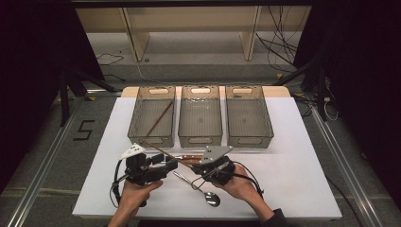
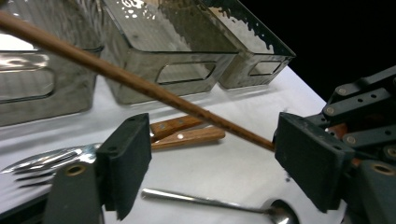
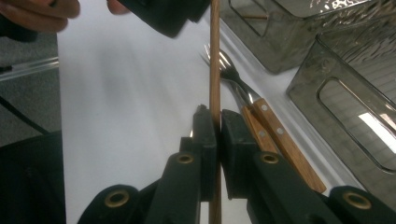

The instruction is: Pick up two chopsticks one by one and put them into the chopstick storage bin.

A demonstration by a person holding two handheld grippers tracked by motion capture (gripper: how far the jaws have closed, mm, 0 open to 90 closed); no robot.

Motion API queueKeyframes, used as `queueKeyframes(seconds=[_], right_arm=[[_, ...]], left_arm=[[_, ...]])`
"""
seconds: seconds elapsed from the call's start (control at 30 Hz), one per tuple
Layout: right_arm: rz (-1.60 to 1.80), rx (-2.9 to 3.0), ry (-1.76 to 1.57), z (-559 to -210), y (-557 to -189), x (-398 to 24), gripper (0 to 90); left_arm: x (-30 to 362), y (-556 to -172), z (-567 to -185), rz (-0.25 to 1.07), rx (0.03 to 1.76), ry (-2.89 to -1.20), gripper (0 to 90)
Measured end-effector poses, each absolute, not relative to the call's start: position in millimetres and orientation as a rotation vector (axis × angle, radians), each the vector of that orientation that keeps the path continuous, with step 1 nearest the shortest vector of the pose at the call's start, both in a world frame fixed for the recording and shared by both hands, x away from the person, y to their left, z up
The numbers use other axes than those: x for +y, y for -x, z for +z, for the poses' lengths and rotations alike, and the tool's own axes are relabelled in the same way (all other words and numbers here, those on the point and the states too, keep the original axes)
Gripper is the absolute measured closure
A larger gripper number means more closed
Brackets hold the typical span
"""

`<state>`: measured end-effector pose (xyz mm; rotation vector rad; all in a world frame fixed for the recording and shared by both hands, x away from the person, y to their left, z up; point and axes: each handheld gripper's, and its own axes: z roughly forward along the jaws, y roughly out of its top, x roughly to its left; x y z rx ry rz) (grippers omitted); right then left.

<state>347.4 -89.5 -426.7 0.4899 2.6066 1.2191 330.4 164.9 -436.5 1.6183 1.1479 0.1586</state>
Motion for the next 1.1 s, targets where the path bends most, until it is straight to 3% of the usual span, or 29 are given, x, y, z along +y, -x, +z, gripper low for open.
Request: queueKeyframes(seconds=[0.73,0.93,1.1], right_arm=[[1.311,2.576,-0.473,-428.1,-343.0,-87.7,85.5],[1.339,2.575,-0.486,-429.0,-341.8,-87.6,85.3],[1.346,2.568,-0.49,-430.4,-341.3,-86.8,83.1]], left_arm=[[168.4,-337.9,-438.8,-0.027,1.125,-1.471,72.5],[171.6,-338.3,-436.1,-0.133,1.078,-1.421,82.4],[168.9,-335.8,-427.5,-0.07,1.051,-1.489,84.6]])
